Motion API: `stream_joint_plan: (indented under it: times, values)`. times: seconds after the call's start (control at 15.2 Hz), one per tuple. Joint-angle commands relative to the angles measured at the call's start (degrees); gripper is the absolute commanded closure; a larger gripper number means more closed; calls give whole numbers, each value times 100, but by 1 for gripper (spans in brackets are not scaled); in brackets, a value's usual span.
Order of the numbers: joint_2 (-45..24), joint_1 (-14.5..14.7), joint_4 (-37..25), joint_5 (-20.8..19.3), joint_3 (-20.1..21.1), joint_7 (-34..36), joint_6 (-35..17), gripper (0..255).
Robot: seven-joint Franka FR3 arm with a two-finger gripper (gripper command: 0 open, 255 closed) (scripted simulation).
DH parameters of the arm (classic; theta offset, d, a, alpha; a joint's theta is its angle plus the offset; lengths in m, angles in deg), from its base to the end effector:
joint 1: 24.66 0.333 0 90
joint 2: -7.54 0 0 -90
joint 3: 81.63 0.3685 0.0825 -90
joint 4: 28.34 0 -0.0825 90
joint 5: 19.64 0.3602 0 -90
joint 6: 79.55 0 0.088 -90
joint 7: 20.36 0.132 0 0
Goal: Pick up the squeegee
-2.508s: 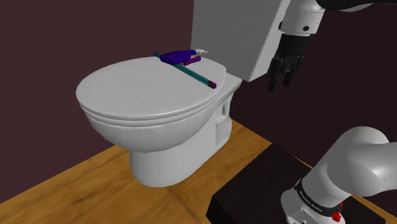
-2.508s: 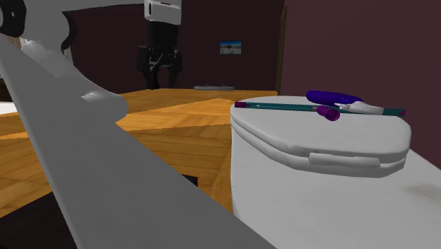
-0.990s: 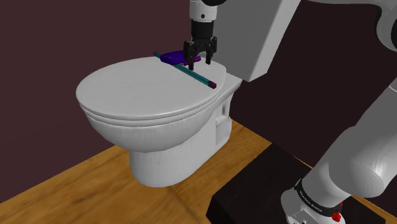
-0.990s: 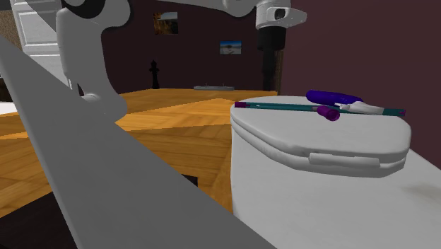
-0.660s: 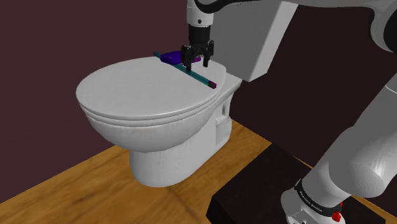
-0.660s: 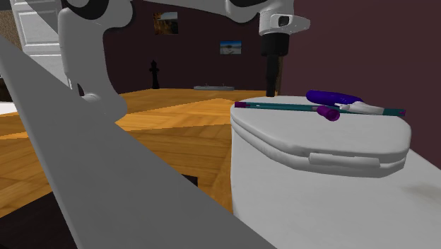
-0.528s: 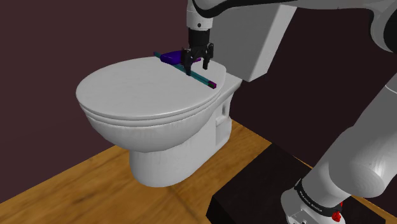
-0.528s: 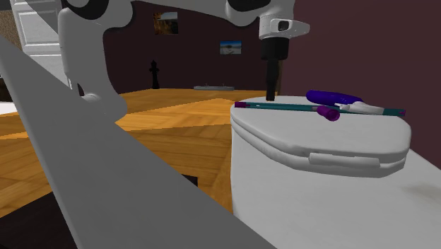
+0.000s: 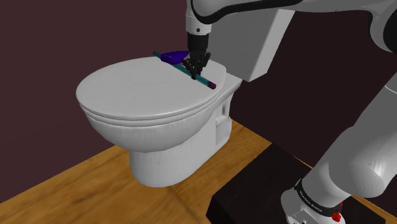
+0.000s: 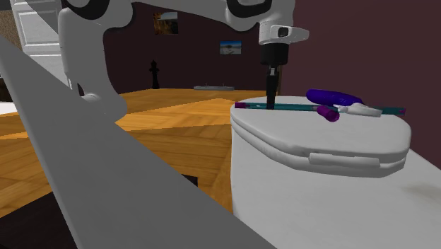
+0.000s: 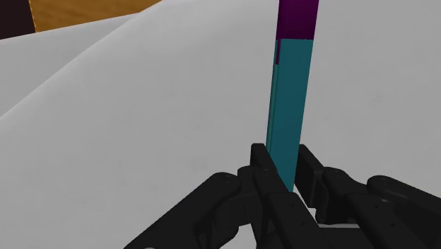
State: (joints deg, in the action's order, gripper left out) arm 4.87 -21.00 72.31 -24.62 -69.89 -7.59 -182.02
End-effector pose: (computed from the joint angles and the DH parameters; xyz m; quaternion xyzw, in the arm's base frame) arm 0.5382 0.1360 0.5621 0.9987 0.0325 0.0025 0.0382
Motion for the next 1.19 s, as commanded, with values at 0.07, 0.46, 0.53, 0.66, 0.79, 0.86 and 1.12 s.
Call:
stream_joint_plan:
  times: [0.07, 0.46, 0.53, 0.66, 0.79, 0.86, 1.12]
  values:
    - [-19, -5, -2, -7, -7, 2, 3, 255]
    - [-5, -5, -235, 0, -5, -19, 249, 255]
    - [-8, -4, -316, 1, -4, -24, 326, 255]
    - [-17, -1, -481, 1, -2, -33, 482, 255]
    - [-32, 2, -654, -1, 0, -41, 640, 255]
    - [-42, 3, -744, -2, 1, -45, 720, 255]
    - [-97, 12, -1122, -11, 7, -59, 1044, 255]
